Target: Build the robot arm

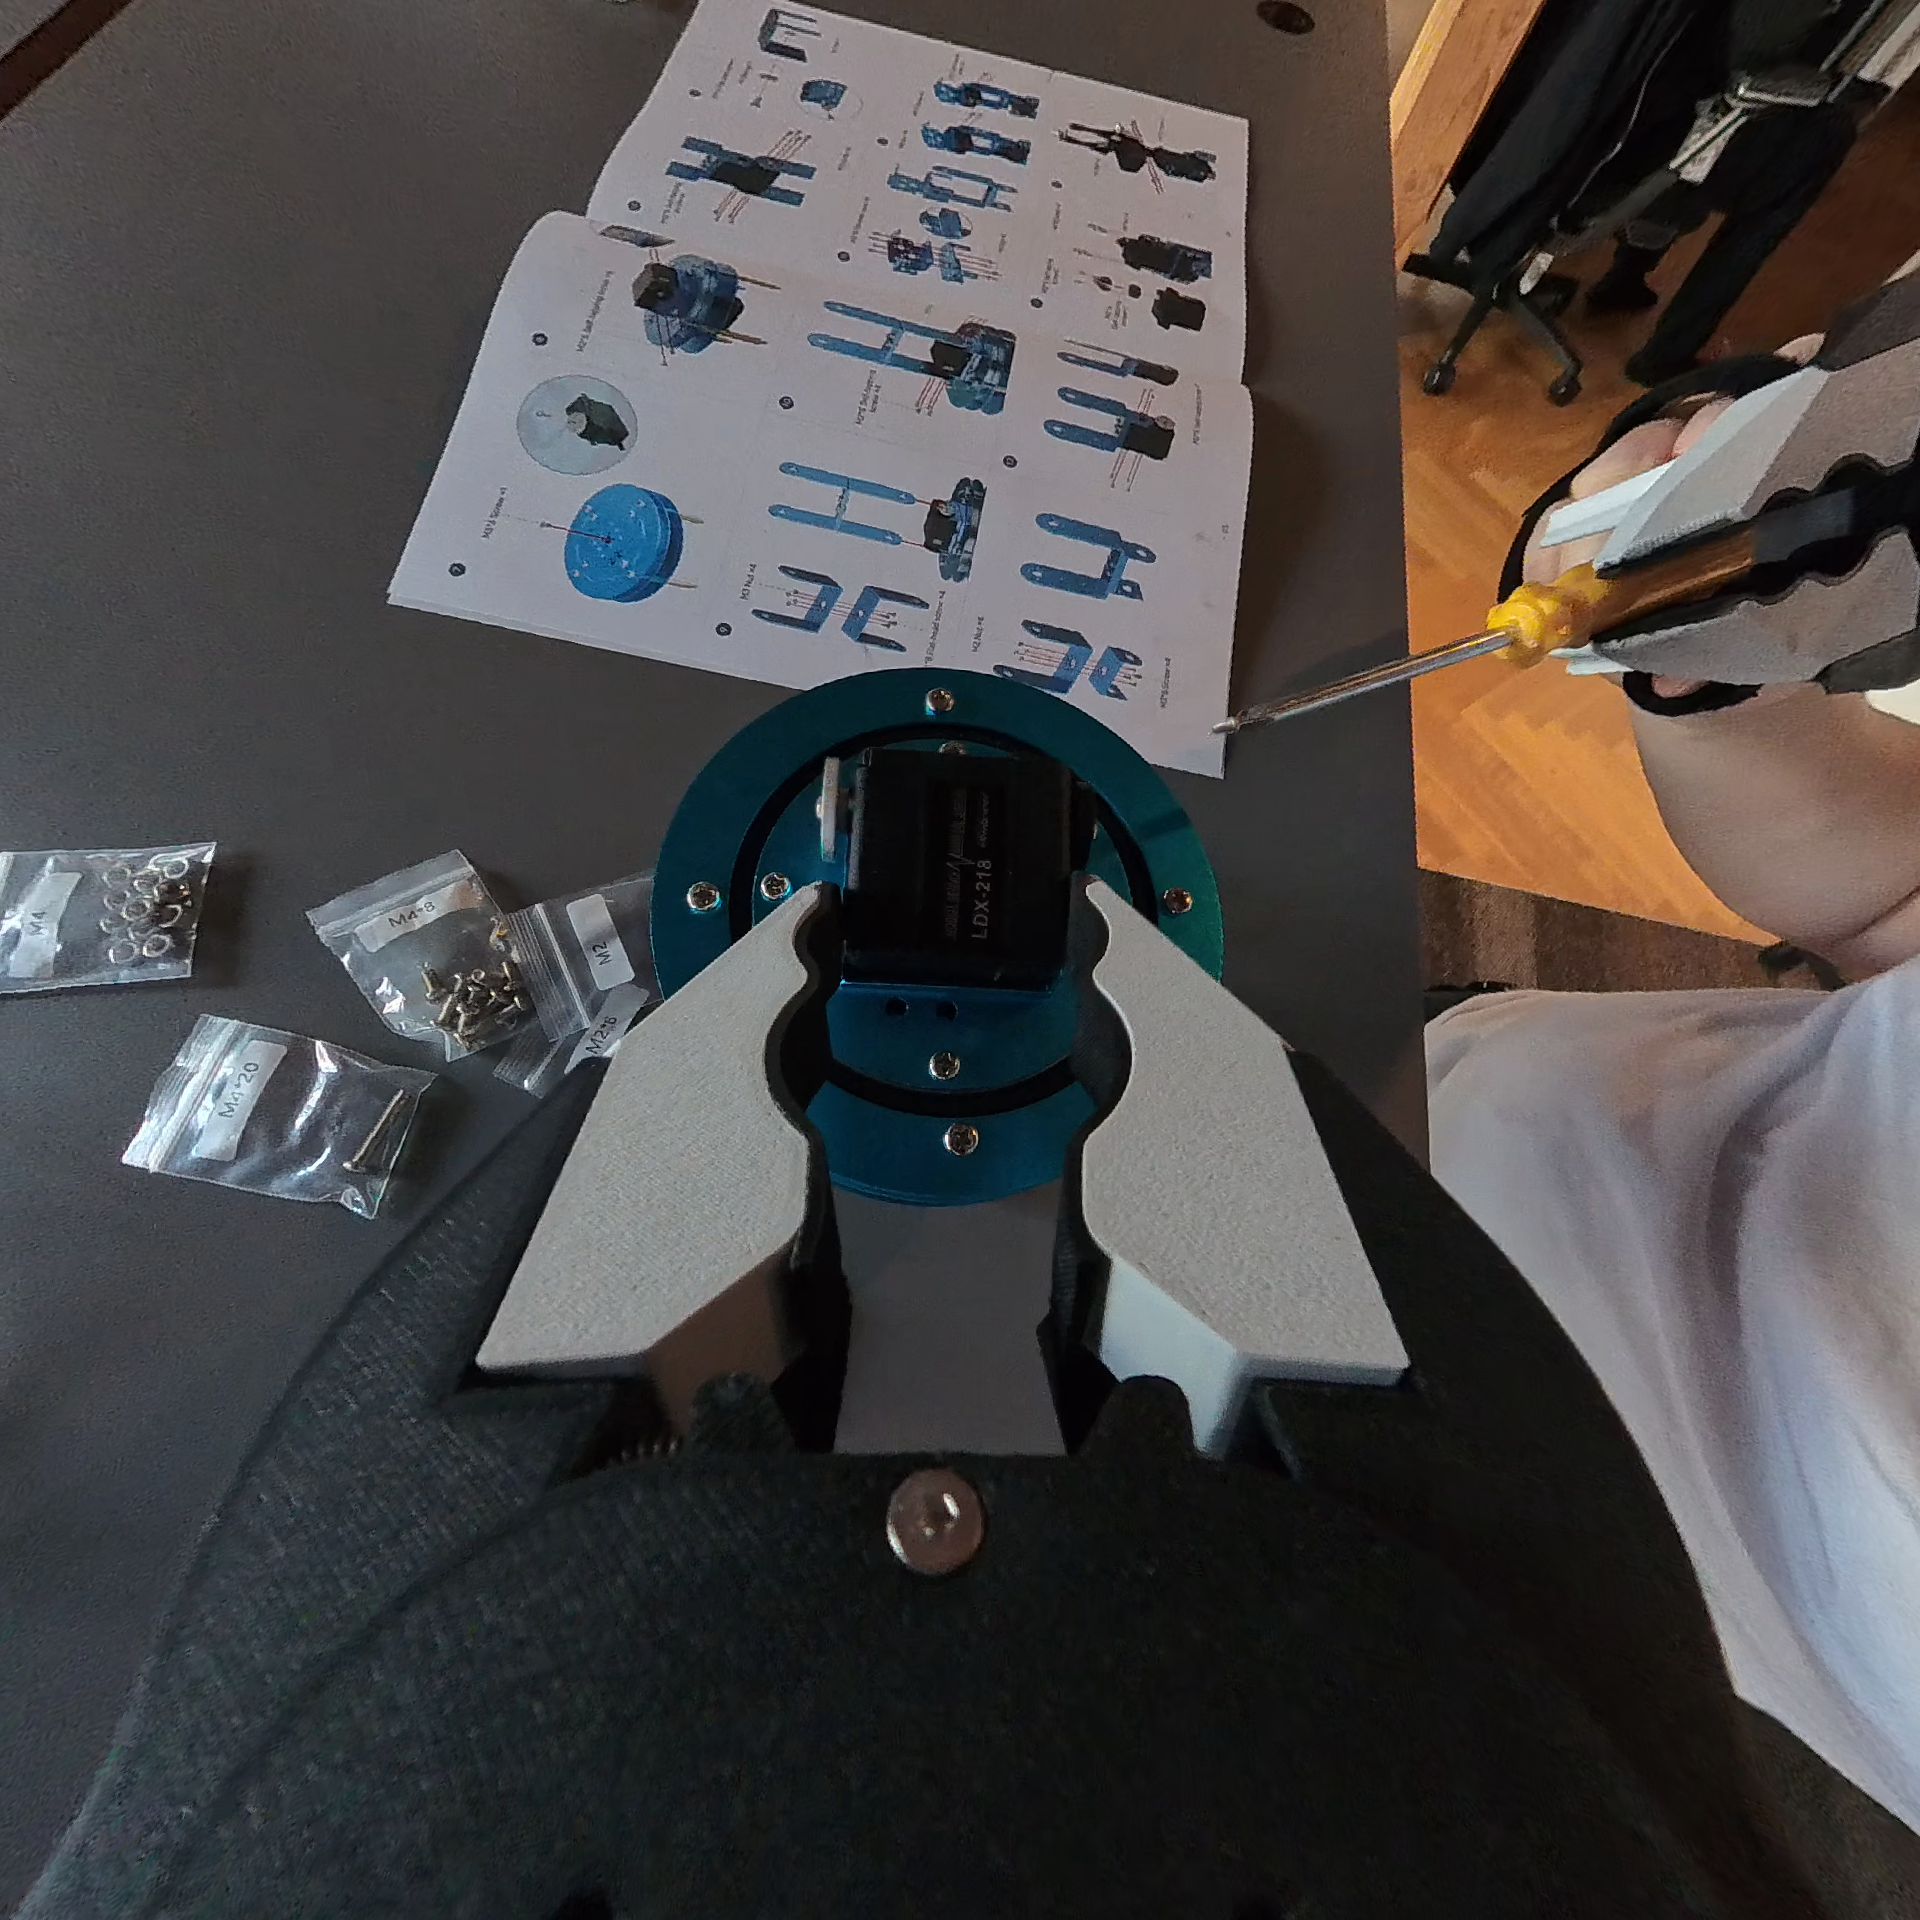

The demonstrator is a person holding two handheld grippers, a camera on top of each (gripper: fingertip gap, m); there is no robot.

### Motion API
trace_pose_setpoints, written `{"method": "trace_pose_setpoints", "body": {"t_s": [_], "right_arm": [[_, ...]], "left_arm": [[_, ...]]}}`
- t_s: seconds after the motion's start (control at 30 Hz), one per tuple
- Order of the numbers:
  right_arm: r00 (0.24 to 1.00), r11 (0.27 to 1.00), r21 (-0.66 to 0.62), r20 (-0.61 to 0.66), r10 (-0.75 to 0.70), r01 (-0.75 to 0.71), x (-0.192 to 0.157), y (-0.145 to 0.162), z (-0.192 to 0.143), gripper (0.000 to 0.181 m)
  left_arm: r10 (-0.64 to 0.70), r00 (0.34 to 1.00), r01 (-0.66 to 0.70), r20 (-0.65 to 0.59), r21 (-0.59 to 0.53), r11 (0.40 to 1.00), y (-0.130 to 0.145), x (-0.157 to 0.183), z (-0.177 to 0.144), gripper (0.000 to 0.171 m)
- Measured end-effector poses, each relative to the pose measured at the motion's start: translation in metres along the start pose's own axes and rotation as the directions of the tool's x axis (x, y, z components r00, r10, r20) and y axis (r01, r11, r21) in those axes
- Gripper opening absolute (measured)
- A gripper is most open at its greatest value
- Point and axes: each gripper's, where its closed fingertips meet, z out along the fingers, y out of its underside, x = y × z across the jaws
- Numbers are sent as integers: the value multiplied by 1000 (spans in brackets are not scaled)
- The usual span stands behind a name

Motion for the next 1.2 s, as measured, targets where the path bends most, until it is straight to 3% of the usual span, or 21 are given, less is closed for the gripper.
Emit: {"method": "trace_pose_setpoints", "body": {"t_s": [0.37,0.57,0.77,0.93,1.1,1.2], "right_arm": [[1000,1000,7,-6,-28,28,6,-3,-1,10],[999,999,16,-19,-32,32,17,3,-2,10],[997,997,3,-19,-71,71,37,13,-9,10],[986,985,-40,-1,-168,167,64,28,-34,10],[968,971,10,81,-238,238,113,44,-64,10],[960,971,38,143,-239,236,151,58,-75,10]], "left_arm": [[-20,999,22,-44,34,999,-5,5,-4,49],[-64,994,74,-86,115,991,-18,4,-18,48],[-51,999,46,11,271,962,-43,-8,-35,47],[-50,992,-1,114,409,913,-70,-12,-36,52],[-131,936,-42,326,475,879,-65,-19,-43,68],[-241,898,-19,368,581,814,-59,-27,-50,74]]}}
